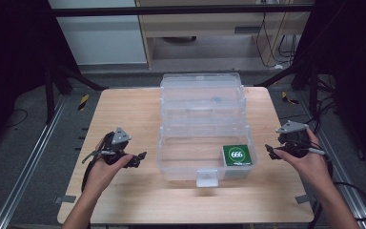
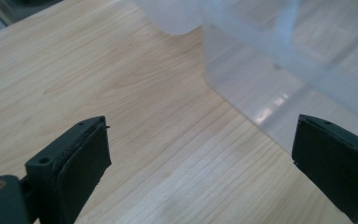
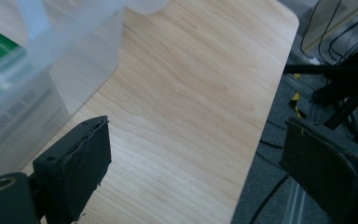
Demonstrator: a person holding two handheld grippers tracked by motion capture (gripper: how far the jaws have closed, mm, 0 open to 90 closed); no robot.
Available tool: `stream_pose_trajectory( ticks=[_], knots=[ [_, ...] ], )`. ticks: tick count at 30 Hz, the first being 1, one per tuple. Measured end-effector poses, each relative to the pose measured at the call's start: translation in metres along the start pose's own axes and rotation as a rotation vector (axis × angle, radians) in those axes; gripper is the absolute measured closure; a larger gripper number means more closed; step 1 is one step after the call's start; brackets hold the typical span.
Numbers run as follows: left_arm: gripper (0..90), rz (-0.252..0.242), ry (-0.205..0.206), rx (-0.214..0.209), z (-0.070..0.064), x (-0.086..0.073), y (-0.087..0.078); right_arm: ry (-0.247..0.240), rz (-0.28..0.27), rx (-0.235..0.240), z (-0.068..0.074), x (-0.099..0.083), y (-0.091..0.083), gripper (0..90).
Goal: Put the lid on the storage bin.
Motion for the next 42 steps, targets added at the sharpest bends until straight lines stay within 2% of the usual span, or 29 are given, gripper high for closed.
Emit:
stream_pose_trajectory(
  ticks=[2,6,8,11,13,15,17,19,22,23,24,26,30,32,35,37,39,40,41,42],
  knots=[
    [2.5,0.014,0.037,-0.007,-0.006,0.009,-0.004,-0.049,0.015,0.006,-0.001,0.010,-0.006,10.6],
    [2.2,-0.009,0.096,-0.035,-0.019,0.030,-0.014,-0.143,0.049,0.006,-0.003,0.031,-0.017,13.4],
    [3.4,-0.020,0.140,-0.047,-0.028,0.039,-0.018,-0.187,0.087,0.057,-0.001,0.043,-0.020,15.4],
    [3.8,-0.013,0.182,-0.081,-0.041,0.050,-0.021,-0.210,0.087,0.090,-0.002,0.061,-0.023,18.5],
    [4.6,0.024,0.267,-0.064,-0.048,0.055,-0.019,-0.235,0.092,0.107,-0.003,0.075,-0.025,20.0],
    [4.6,0.034,0.288,-0.105,-0.055,0.060,-0.017,-0.264,0.087,0.135,-0.001,0.087,-0.029,24.8],
    [4.9,0.041,0.296,-0.174,-0.064,0.067,-0.014,-0.262,0.068,0.156,0.000,0.096,-0.032,26.2],
    [6.4,0.038,0.322,-0.201,-0.072,0.076,-0.009,-0.286,0.061,0.174,0.005,0.107,-0.035,28.7],
    [6.0,0.066,0.346,-0.253,-0.082,0.084,-0.005,-0.339,0.048,0.179,0.009,0.120,-0.039,29.0],
    [6.8,0.066,0.346,-0.253,-0.082,0.084,-0.005,-0.355,0.041,0.192,0.010,0.125,-0.041,27.4],
    [10.7,0.066,0.363,-0.274,-0.088,0.090,-0.007,-0.376,0.032,0.213,0.012,0.131,-0.044,26.5],
    [10.0,0.075,0.358,-0.294,-0.092,0.092,-0.007,-0.389,0.018,0.226,0.014,0.137,-0.046,27.2],
    [5.7,0.109,0.386,-0.308,-0.095,0.091,-0.001,-0.457,0.027,0.239,0.022,0.149,-0.043,31.3],
    [3.8,0.103,0.395,-0.304,-0.096,0.090,0.000,-0.484,0.041,0.217,0.026,0.157,-0.039,25.5],
    [3.6,0.118,0.413,-0.306,-0.098,0.085,0.002,-0.512,0.066,0.197,0.033,0.167,-0.034,26.6],
    [3.6,0.135,0.431,-0.315,-0.100,0.083,0.003,-0.546,0.074,0.195,0.038,0.175,-0.029,29.2],
    [4.0,0.140,0.449,-0.327,-0.103,0.081,0.003,-0.560,0.078,0.193,0.041,0.180,-0.025,31.6],
    [4.3,0.140,0.447,-0.330,-0.106,0.080,0.003,-0.579,0.075,0.199,0.044,0.184,-0.021,35.9],
    [4.3,0.159,0.464,-0.335,-0.107,0.078,0.003,-0.591,0.077,0.208,0.047,0.186,-0.020,37.7],
    [4.1,0.165,0.463,-0.337,-0.108,0.078,0.004,-0.621,0.081,0.213,0.050,0.189,-0.017,39.3]
  ],
)
Point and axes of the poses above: each handheld gripper's, and its own axes: y roughly forward along the jaws, x roughly out of its top, z roughly to its left, the point moved 6 cm from there along y, roughly forward along the jaws, and after that the axes turned 3 degrees about x, right-handed, at the moved point
